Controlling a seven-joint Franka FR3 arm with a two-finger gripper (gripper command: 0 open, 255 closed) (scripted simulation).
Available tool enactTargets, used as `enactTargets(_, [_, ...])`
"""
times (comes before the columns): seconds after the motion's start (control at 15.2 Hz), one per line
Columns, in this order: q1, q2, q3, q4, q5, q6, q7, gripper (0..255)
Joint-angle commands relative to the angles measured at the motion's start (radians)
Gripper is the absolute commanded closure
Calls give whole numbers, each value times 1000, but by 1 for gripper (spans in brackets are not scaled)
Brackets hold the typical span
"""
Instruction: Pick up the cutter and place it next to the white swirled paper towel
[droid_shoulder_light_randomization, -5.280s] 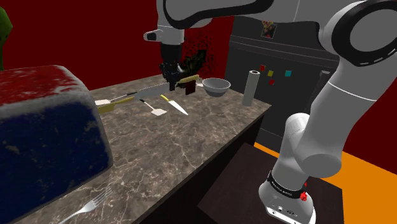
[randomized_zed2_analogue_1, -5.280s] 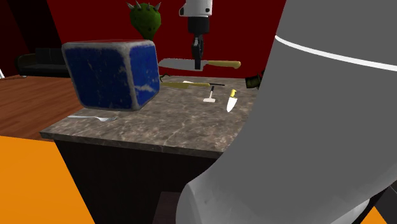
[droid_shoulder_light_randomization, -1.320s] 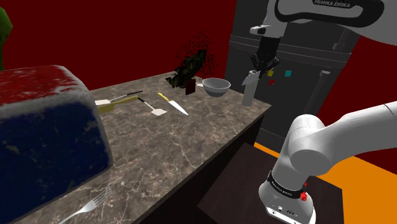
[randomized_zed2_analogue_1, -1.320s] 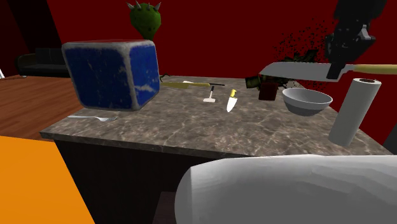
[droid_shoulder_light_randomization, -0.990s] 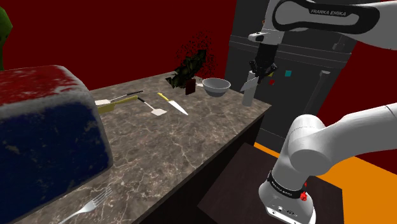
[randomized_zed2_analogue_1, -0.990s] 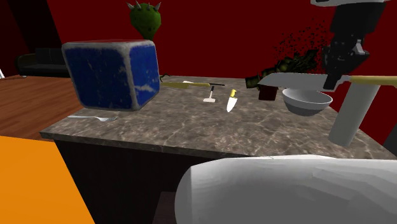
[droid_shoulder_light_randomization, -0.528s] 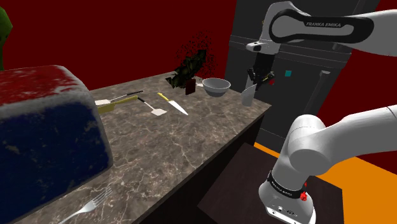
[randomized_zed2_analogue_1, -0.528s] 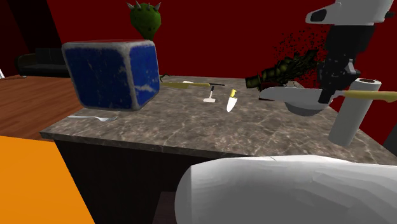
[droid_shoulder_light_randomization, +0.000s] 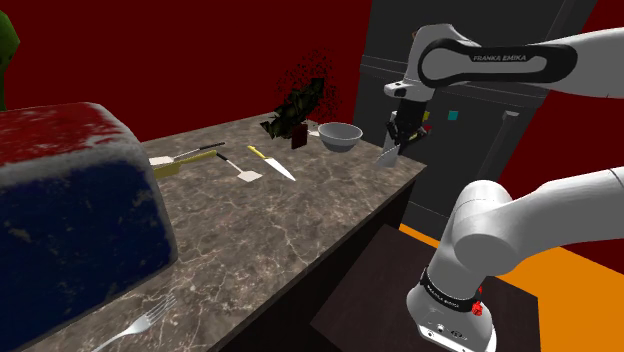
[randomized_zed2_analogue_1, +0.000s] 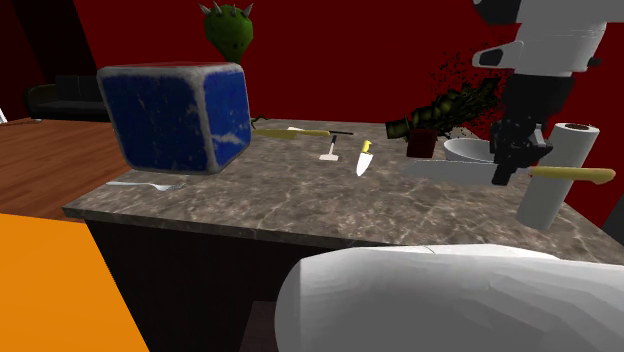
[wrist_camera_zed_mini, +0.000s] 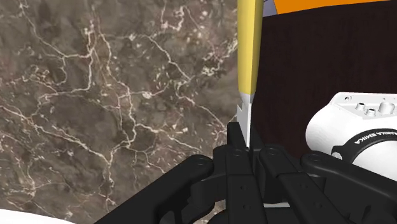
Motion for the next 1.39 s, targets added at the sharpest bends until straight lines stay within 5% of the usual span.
enactTargets(0.0, [-4,-1,-11,-26,-10,26,2,255])
enactTargets(1.32, [-23,66,-141,-222,-114,290,14,255])
